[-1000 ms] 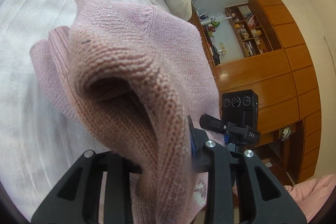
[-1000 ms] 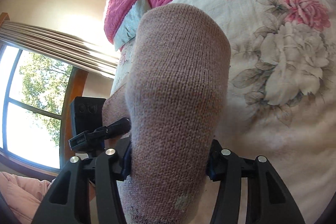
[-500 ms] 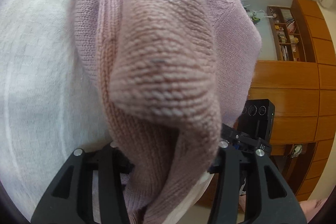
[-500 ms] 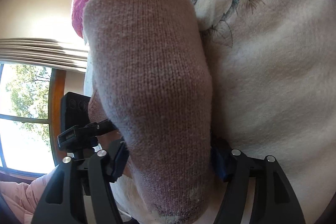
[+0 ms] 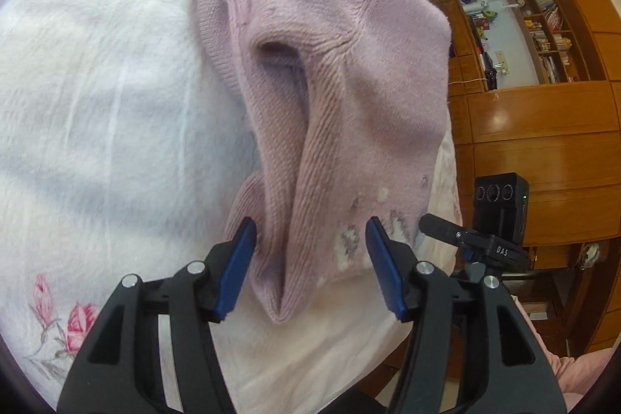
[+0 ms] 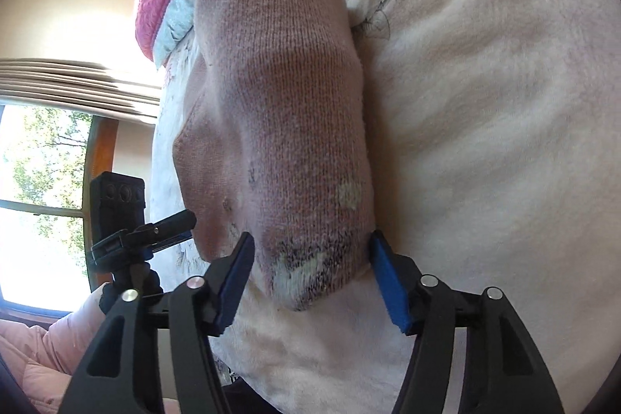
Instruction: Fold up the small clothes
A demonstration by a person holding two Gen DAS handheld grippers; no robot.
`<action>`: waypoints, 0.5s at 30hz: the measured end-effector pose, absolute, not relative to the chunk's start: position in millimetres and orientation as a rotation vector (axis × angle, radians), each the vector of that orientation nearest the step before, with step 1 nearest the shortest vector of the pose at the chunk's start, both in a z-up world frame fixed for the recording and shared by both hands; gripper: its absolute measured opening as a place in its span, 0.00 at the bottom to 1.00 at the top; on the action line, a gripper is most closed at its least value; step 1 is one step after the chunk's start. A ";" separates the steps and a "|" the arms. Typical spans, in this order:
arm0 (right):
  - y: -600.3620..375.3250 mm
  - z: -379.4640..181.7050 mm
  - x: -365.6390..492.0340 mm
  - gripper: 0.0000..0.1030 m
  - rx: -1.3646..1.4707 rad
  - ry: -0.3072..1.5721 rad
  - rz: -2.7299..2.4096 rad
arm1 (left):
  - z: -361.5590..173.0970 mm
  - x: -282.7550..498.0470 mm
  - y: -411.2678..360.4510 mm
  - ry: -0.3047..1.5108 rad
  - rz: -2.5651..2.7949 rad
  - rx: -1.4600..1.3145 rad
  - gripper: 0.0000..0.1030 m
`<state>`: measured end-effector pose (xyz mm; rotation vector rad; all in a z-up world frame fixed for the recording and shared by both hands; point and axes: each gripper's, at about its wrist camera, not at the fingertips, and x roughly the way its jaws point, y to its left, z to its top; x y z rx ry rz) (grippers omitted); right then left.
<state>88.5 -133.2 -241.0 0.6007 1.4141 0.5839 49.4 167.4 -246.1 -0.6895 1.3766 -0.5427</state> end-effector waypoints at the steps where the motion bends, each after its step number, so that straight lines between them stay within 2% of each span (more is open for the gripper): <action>1: -132.5 -242.4 86.3 0.55 0.593 1.418 0.574 | -250.0 46.9 167.5 1.396 -0.528 -0.677 0.55; 3: -132.6 -243.4 85.5 0.51 0.576 1.424 0.561 | -256.0 44.0 166.7 1.419 -0.503 -0.665 0.55; 8: -116.7 -248.4 86.0 0.50 0.570 1.447 0.511 | -271.9 38.0 170.5 1.437 -0.462 -0.661 0.55; 15: -105.4 -226.8 76.9 0.63 0.500 1.445 0.425 | -243.2 25.5 161.6 1.444 -0.413 -0.553 0.54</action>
